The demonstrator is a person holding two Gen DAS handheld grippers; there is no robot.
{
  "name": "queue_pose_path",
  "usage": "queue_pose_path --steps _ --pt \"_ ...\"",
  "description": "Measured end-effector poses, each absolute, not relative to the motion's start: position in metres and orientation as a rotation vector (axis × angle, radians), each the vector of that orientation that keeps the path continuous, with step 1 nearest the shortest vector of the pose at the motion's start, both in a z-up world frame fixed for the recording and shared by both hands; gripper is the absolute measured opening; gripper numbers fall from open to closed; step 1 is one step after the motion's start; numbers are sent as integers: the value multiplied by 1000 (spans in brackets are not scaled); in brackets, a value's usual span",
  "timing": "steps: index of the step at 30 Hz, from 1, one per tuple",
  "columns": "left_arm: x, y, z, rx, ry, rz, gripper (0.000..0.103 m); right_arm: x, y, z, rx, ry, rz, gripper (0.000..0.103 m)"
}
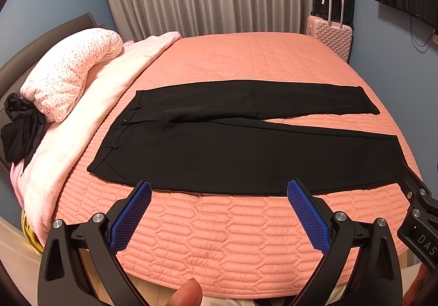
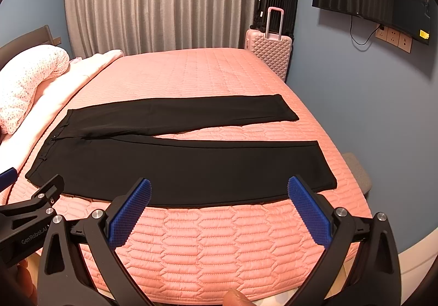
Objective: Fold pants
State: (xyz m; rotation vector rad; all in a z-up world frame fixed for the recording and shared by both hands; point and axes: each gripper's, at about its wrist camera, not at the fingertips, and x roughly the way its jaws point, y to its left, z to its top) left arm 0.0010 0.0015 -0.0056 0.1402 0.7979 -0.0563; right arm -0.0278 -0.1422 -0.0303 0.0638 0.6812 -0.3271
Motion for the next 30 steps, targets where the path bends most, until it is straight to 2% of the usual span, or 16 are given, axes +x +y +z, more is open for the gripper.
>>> queue_pose_path --steps 30 --pt "1 -2 -5 140 801 -57 98 -29 -141 -31 63 680 -328 98"
